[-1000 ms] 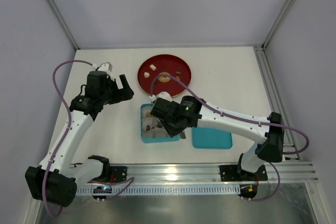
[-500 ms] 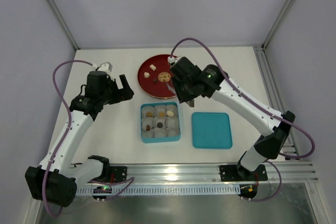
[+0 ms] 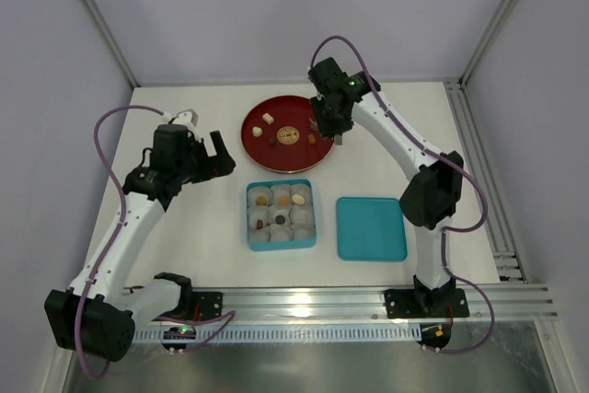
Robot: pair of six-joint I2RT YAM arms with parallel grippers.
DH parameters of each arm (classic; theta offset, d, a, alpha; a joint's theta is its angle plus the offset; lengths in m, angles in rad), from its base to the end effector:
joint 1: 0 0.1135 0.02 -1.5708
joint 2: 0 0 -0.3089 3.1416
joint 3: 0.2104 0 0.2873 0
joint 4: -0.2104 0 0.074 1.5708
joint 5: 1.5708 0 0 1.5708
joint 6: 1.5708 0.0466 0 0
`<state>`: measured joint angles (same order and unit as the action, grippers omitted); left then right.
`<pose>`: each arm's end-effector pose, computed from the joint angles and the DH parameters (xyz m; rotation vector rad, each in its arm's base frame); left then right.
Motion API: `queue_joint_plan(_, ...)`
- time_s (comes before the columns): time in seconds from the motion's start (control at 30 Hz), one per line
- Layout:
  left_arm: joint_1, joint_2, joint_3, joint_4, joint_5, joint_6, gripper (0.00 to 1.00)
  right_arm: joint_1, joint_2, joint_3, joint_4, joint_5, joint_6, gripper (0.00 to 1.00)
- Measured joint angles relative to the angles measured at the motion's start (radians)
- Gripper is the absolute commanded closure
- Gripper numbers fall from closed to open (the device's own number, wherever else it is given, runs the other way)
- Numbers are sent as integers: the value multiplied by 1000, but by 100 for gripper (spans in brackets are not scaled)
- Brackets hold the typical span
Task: Pack the chocolate
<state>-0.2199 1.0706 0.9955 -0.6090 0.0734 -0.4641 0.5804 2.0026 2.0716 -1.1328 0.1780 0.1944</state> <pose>0.2431 -0.0578 0.3472 -0.2394 2.2792 -0.4442 0.4090 0.2583 0.3685 -0.4408 2.5698 0.0397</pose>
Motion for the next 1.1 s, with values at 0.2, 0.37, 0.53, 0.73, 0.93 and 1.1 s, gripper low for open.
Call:
queue_joint_plan(0.2,0,5,0,2,0,0,0,-33,81,45,-6,-11,-31,60)
queue_joint_plan(0.37,0,9,0,6,0,0,0,-30,82,34,3,-29,-35,61)
queue_joint_plan(0.53,0,10,0,6,0,0,0,-28,81,-17,10,-43,-35,61)
queue_joint_plan(0.73,0,10,0,6,1,0,0,-22,81,-52,14,-46,-35,61)
queue_joint_plan(0.93,0,10,0,6,2,0,0,-13,81,-58,15,-43,-35,61)
queue_joint_plan(1.1,0,10,0,6,2,0,0,-8,79,-59,15,-38,-35,61)
